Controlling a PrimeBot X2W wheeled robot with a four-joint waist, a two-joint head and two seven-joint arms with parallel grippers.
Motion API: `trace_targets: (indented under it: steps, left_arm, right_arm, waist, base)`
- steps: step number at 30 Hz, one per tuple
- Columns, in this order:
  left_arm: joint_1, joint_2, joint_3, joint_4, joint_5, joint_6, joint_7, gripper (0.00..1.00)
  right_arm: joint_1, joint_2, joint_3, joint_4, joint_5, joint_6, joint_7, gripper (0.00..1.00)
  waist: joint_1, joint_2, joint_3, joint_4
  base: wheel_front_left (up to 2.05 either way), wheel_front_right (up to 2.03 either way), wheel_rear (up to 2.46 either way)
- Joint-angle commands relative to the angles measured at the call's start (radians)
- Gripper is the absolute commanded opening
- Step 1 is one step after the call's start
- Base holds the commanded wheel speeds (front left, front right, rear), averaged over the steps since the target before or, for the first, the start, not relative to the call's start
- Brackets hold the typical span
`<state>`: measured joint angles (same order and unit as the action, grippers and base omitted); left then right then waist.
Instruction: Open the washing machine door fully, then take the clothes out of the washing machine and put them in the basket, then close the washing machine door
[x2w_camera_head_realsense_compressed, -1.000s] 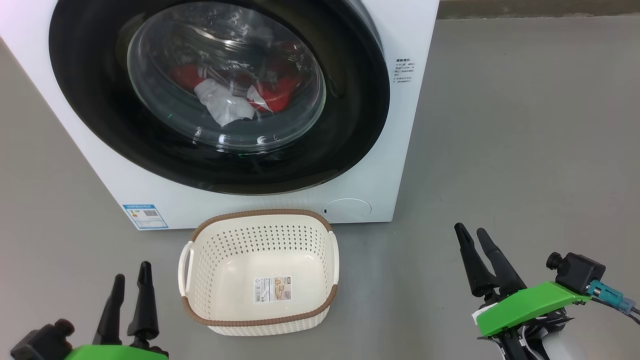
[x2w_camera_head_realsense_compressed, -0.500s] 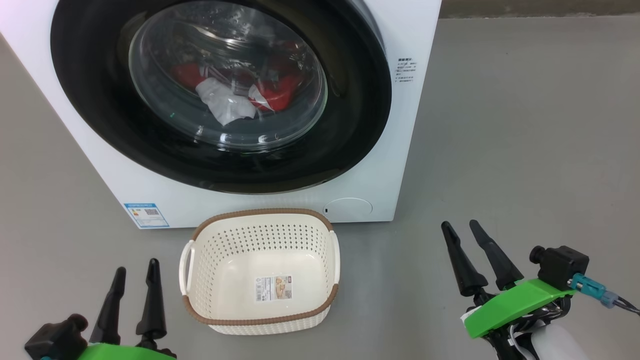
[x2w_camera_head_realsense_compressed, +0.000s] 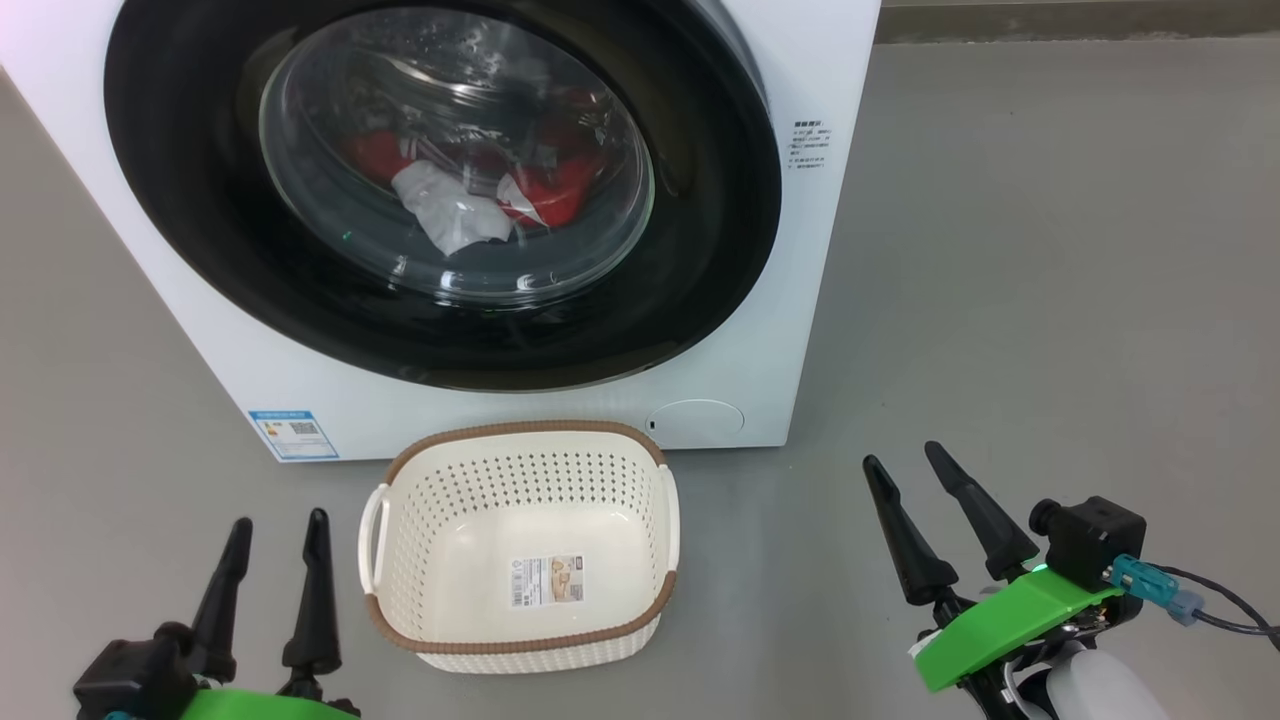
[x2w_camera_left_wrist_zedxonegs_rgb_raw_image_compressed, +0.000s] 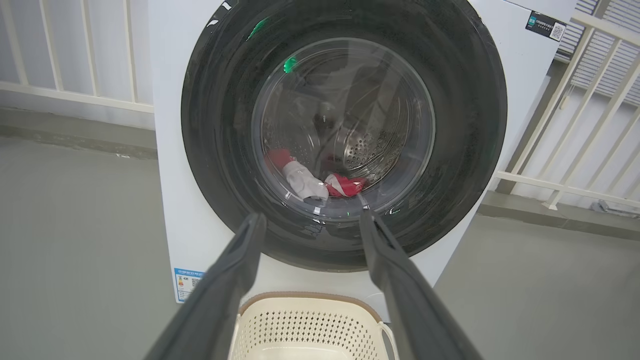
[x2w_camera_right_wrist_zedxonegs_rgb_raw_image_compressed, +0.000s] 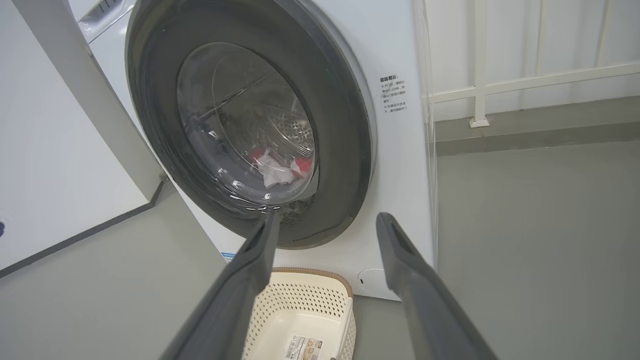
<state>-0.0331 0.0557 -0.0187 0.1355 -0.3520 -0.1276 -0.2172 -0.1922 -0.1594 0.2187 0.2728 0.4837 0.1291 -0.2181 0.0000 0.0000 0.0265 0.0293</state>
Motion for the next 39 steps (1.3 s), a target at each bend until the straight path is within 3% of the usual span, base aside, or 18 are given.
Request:
trace_targets:
  steps: [1, 11, 39]
  left_arm:
    - [-0.034, 0.013, 0.028, -0.035, 0.040, -0.003, -0.018, 1.00]
    - [-0.036, 0.016, 0.024, -0.049, 0.128, -0.003, -0.045, 1.00]
    - [-0.031, 0.006, 0.053, -0.048, 0.128, -0.003, -0.045, 1.00]
  right_arm:
    - [-0.050, -0.006, 0.024, -0.019, -0.038, 0.001, -0.017, 1.00]
    - [-0.063, -0.002, 0.030, -0.008, -0.134, 0.002, -0.044, 1.00]
    - [-0.059, 0.004, 0.012, -0.006, -0.125, 0.002, -0.044, 1.00]
  waist:
    - [0.0000, 0.0000, 0.002, 0.001]
    - [0.0000, 0.0000, 0.009, 0.004]
    - [0.0000, 0.0000, 0.005, 0.005]
  base:
    - [0.00, 0.00, 0.00]
    - [0.00, 0.00, 0.00]
    - [0.00, 0.00, 0.00]
